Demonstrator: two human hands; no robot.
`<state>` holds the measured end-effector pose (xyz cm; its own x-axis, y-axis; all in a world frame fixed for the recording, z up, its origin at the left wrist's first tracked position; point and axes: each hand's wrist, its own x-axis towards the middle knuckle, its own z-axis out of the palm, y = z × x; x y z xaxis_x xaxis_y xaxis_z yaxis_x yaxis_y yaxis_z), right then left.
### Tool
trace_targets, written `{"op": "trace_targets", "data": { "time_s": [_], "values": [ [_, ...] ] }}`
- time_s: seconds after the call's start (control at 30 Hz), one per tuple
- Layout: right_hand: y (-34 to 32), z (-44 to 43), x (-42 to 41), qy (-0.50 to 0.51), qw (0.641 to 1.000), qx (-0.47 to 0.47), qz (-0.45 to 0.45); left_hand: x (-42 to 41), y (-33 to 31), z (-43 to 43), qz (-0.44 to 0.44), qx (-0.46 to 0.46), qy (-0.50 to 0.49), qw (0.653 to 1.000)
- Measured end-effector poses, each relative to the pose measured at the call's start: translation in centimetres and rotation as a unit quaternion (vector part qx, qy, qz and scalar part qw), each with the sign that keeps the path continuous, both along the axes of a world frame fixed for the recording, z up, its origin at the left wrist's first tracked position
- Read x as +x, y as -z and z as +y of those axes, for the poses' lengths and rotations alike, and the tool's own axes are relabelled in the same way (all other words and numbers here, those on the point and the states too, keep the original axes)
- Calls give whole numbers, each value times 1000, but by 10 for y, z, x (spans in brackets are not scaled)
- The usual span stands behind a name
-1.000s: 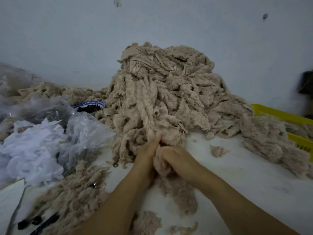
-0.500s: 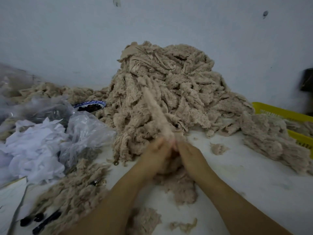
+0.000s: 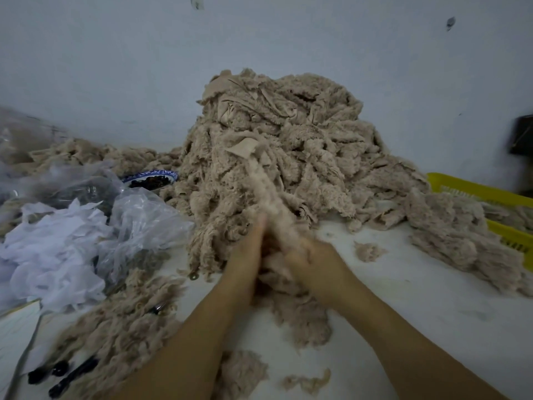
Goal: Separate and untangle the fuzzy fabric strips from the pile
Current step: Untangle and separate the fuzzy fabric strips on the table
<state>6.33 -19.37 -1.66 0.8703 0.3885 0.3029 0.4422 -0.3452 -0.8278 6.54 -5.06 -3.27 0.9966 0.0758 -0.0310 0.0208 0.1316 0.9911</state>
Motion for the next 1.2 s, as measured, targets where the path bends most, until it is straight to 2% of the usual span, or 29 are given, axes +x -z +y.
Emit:
{"op": "trace_targets", "data": {
  "time_s": [0.03,0.07,0.1,0.17,0.2,0.23,0.27,0.3,0.33,0.37,0.4,0.47,0.53,0.63,0.7,0.8,0.87,0.93,1.03,1.1,1.2],
  "values": [
    [2,6,-7,-68,995,-74,0,4,-1,7,11,-129,14,991],
    [7,12,-10,-120,983,-142,3,7,-1,13,8,-254,34,967],
    [13,15,-11,-146,972,-187,8,10,-1,19,6,-372,46,927],
    [18,13,-6,-130,973,-186,32,15,-2,30,11,-530,37,847],
    [20,9,0,-104,982,-152,39,16,-4,34,6,-548,24,836],
    [21,4,5,-68,990,-114,38,16,-7,35,0,-519,12,854],
    [23,0,10,-27,996,-76,40,14,-9,32,-11,-438,-1,899],
    [24,-5,14,16,998,-35,53,10,-10,25,-26,-310,-7,950],
    [25,-9,18,52,996,9,77,5,-8,14,-40,-153,-7,987],
    [26,-11,21,72,989,65,108,0,-6,2,-48,-10,3,999],
    [26,-13,23,76,979,122,144,-4,-3,-9,-59,112,30,991],
    [24,-13,24,57,955,211,202,-8,3,-22,-116,299,98,942],
    [21,-9,20,27,954,209,215,-8,7,-22,-147,363,119,913],
    [24,-5,24,79,974,138,161,-6,10,-18,-152,382,145,900],
    [21,-5,23,127,973,130,143,-7,11,-20,-151,374,166,900],
    [17,-4,22,144,972,126,135,-7,10,-19,-123,318,155,927],
    [16,-3,21,148,983,70,82,-5,8,-15,-77,239,93,963],
    [16,-1,18,126,992,9,9,0,8,-10,-24,113,32,993],
    [19,7,9,58,994,-69,-54,4,4,-5,23,-65,11,998],
    [23,12,7,36,996,-75,-43,6,2,-1,28,-149,-4,988],
    [22,5,12,92,995,-1,44,7,0,1,25,-221,-10,975]
  ]
}}
